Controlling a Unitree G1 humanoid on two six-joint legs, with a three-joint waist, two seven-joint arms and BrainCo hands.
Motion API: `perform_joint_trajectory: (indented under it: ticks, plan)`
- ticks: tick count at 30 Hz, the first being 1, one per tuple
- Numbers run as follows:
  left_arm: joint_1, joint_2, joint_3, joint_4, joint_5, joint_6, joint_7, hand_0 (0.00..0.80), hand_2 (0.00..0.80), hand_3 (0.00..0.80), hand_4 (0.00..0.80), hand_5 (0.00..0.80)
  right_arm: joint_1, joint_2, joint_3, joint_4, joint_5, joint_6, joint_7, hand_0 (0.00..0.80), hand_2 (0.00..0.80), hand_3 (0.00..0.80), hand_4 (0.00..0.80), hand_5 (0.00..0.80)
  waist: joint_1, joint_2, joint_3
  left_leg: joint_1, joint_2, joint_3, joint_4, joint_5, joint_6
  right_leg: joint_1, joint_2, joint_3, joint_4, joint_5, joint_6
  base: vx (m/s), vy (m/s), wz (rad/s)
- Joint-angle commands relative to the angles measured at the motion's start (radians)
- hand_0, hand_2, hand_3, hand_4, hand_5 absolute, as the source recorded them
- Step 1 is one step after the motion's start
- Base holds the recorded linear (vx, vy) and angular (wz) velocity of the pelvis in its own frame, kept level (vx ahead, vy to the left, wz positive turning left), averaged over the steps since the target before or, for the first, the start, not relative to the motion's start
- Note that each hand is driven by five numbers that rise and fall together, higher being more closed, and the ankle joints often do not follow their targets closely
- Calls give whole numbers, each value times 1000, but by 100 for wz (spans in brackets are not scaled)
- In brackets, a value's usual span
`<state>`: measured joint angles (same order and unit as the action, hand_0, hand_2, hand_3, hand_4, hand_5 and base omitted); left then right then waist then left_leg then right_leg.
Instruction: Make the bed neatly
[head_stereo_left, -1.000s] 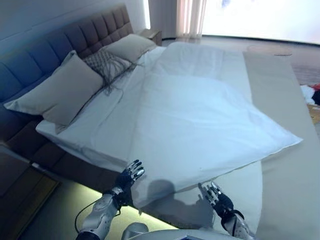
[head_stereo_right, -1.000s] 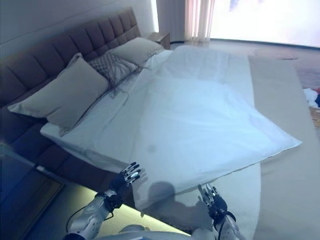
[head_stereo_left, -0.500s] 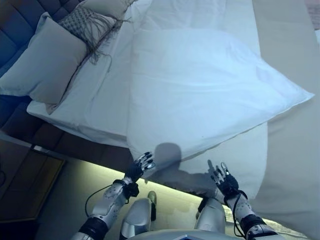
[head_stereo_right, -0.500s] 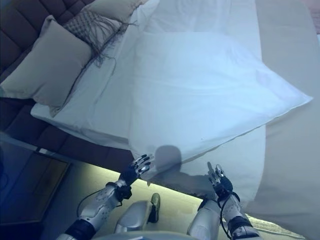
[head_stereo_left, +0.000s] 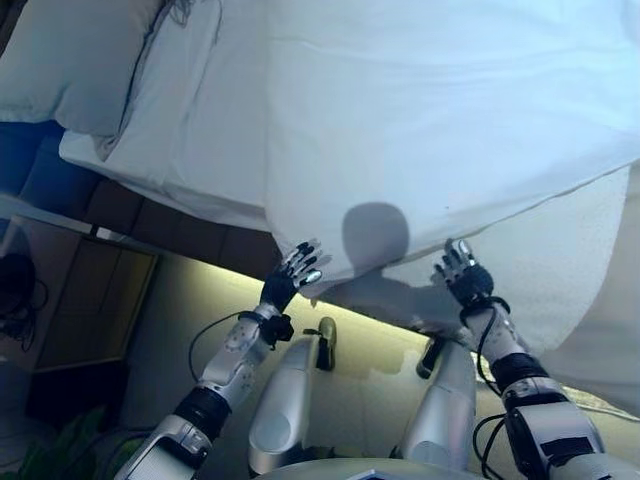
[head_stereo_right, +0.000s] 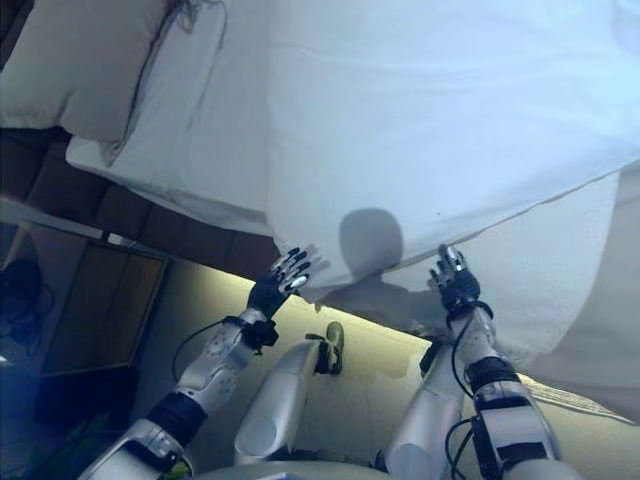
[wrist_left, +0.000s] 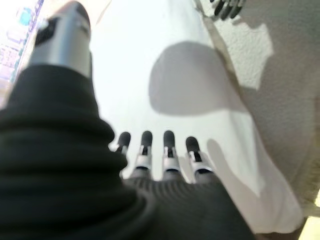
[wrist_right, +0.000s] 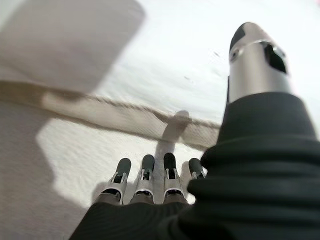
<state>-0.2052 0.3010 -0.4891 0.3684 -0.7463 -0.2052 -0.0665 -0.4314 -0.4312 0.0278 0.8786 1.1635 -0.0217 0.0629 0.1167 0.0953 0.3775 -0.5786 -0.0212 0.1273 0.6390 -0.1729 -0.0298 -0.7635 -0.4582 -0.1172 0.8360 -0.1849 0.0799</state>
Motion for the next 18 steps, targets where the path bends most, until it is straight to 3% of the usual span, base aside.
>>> perform_joint_trajectory:
  ticks: [1,10,18]
  plan:
    - [32,-21,23,-103,-50,-47,-4,0,0,0,0,0,-34,-81,-45,15,9,28,45,0,0,0,0,0,4,41,-11,-68,49,-25,44,17,26,-5,6,23,-196,273,79,18,53,3]
    - [58,-1,-10,-133,-75,-35,5,0,0,0,0,0,-116,-221,-110,131,-43,89,84,0,0,0,0,0,1,67,-7,-98,56,-8,95,14,29,-55,-14,50,-127,268,85,48,51,4]
    - [55,43,-27,-152,-130,-34,-1,0,0,0,0,0,-202,-328,-136,208,-37,118,142,0,0,0,0,0,11,73,13,-113,73,-4,117,9,26,-64,-36,38,-101,258,90,18,-22,15]
